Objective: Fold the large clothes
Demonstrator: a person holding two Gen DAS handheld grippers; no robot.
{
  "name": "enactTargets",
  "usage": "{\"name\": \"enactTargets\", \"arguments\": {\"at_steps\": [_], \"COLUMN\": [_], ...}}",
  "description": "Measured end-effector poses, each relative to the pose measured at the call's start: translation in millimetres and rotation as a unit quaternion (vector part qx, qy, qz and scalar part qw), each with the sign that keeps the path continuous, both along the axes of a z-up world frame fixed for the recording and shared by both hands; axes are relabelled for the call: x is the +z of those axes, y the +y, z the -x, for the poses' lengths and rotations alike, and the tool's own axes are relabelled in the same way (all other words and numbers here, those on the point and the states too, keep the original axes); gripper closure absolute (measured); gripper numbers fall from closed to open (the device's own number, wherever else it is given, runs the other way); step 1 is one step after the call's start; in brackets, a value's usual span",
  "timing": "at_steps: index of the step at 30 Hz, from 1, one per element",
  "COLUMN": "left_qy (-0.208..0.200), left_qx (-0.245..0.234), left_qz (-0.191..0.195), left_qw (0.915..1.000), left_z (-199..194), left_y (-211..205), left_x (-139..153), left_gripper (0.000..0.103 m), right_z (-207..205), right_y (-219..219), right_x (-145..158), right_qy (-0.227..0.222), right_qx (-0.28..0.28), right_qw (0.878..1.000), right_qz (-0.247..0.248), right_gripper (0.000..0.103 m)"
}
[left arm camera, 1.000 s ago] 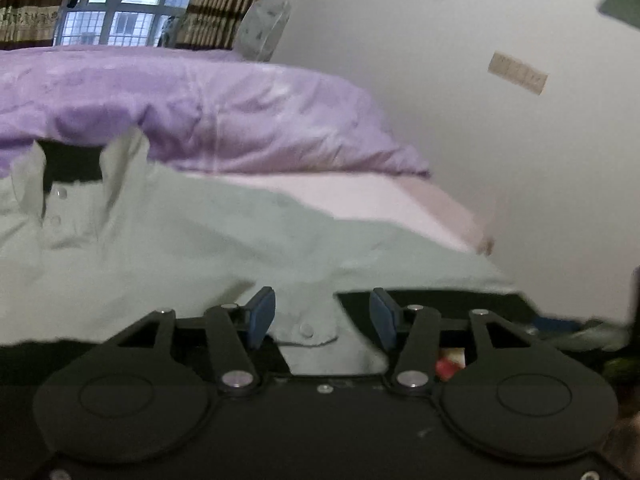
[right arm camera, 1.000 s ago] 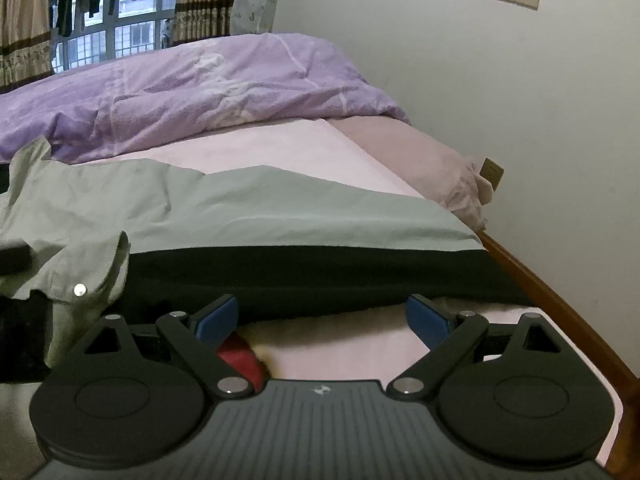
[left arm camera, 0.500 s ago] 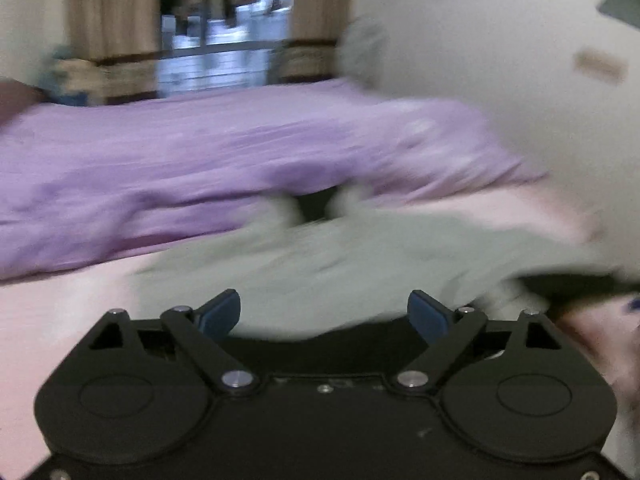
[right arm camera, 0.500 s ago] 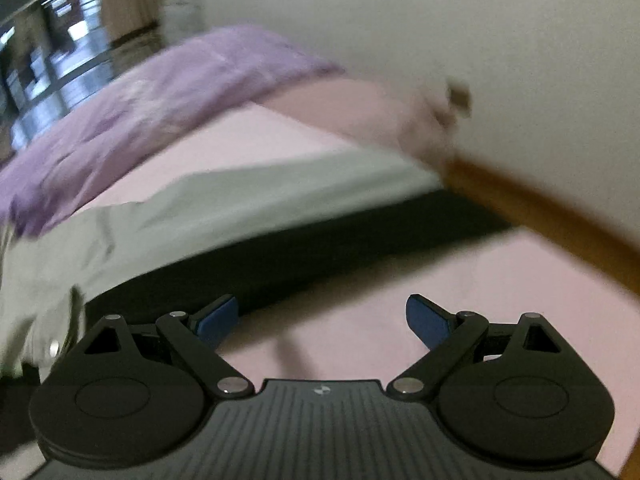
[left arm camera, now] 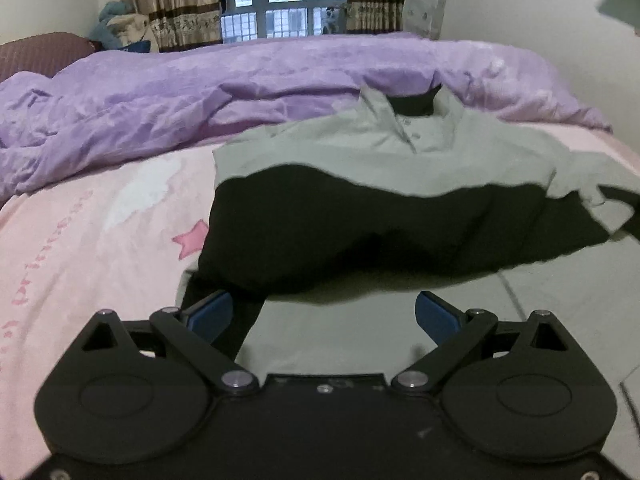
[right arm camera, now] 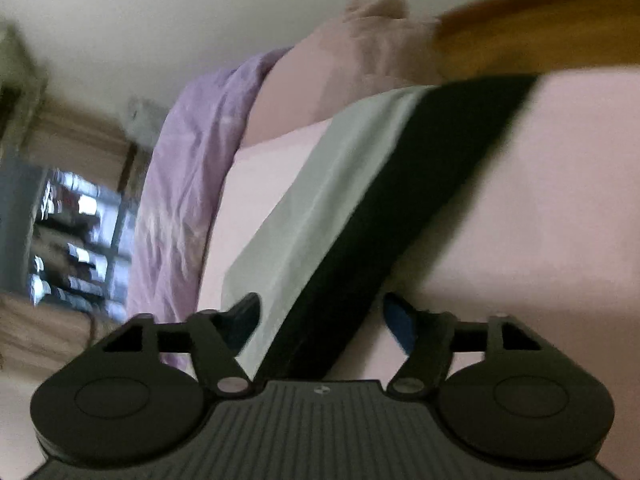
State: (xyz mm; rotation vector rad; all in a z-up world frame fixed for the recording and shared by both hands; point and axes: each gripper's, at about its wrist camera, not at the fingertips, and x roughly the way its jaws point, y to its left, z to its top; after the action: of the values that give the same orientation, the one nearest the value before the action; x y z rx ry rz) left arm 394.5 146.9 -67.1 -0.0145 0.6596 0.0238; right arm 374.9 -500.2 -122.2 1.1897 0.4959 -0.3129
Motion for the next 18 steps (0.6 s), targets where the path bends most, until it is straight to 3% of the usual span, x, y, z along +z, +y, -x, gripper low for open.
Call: {"name": "enactTargets", "arguments": {"at_steps": [5,7,8,9,12,15,18], "left_qy": [0.008,0.006,0.007,0.008,0.008,0.007,0.008], "left_qx": [-0.015,-0.016,-0.017,-0.018,-0.012,-0.013,-0.021], "left_qz": [0.008,-0.003,-0.003,0.001,0.008,0.013,0.008], "left_qw": [0.9998,0.9998,0.9998,0.9998,0.9999,0.9998,0.9997], "left_z": [-14.5,-20.8,-23.3,-24.7,-32.3,-37.0,-39.4], "left_y": [-3.5,-8.0,-9.0,-8.6,-6.7,-7.6,-12.0], "left_x": [-21.8,-33.9,-37.0,-37.4,-39.0,-40.7,-43.4], "left_gripper": [0.004,0.004,0.004,0.004,0.004,0.004,0.004], "right_z": [-15.4,-27.7,-34.1,-36.7,-31.4,-26.5,-22.8], "right_y": [-0.4,1.4,5.0,8.9,26.8,61.3,100.0], "right_x": [1.4,2.2,2.8,4.7,24.3,68.7,89.0], "right_qy": [0.028,0.039,0.06,0.074,0.029,-0.035,-0.104], "right_qx": [-0.03,-0.029,-0.025,-0.02,-0.011,0.042,0.115], "right_qw": [0.995,0.991,0.986,0.982,0.974,0.947,0.937], "right_qz": [0.094,0.126,0.154,0.175,0.226,0.316,0.313], "right_gripper": [0.007,0.038,0.084,0.097,0.099,0.101,0.101]}}
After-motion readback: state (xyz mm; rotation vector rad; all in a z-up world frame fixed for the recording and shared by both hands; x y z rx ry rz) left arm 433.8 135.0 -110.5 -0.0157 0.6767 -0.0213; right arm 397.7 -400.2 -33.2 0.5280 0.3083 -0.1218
